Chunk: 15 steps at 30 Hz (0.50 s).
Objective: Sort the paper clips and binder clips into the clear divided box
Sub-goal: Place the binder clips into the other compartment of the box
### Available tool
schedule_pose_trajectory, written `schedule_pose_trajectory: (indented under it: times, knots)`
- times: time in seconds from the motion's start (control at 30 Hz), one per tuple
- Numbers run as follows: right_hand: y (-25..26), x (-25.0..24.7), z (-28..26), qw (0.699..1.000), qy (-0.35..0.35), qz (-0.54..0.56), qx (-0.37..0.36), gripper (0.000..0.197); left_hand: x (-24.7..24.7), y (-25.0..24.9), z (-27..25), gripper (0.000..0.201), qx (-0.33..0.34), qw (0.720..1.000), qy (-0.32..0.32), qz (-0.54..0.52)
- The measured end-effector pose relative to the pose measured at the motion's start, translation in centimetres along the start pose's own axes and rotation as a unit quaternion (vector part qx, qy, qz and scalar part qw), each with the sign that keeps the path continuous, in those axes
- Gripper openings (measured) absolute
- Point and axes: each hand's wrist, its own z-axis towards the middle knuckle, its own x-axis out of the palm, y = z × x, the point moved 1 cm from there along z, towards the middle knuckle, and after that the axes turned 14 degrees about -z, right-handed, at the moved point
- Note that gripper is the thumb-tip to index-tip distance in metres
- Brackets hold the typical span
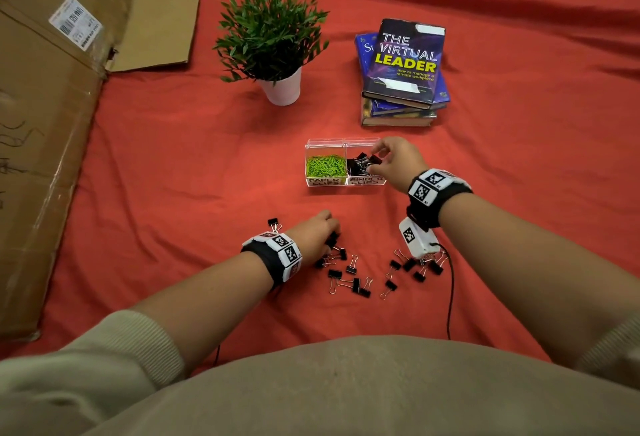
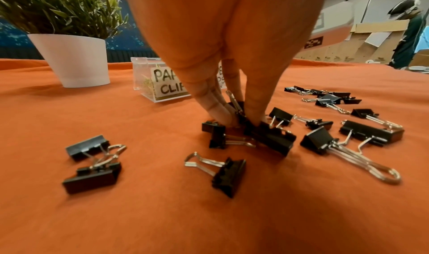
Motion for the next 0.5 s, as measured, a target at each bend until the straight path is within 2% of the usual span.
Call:
schedule_pose_trajectory:
  times: [0.07,0.17,0.3,0.4,0.5]
  knots:
    - [-0.6,-0.3,-0.3,1.0,-0.021,0.004,0.001,0.03,-0.2,0.0,0.1,0.037,0.007,1.0,-0.008,0.007]
    - [-2.5,-0.9,-1.9,0.999,-0.049,-0.006,0.022,0.021,-0.3,-0.1,0.2,0.029,0.032,0.999,-0.014,0.027]
    - [-5.7,-0.6,-6.0,0.989,0.06,-0.128,0.044,0.028,-0.3,-0.1,0.5,0.027,0.038,0.999,-0.003,0.032]
    - [-7.4,0.5,-8.9,0.965,0.147,-0.207,0.066,0.049,-0.1,-0.3,0.7,0.027,0.032,0.998,0.006,0.044]
    - [-8.0,1.9,-10.6,0.958,0.174,-0.214,0.077,0.063,0.1,-0.6,0.9,0.018,0.039,0.998,0.004,0.051]
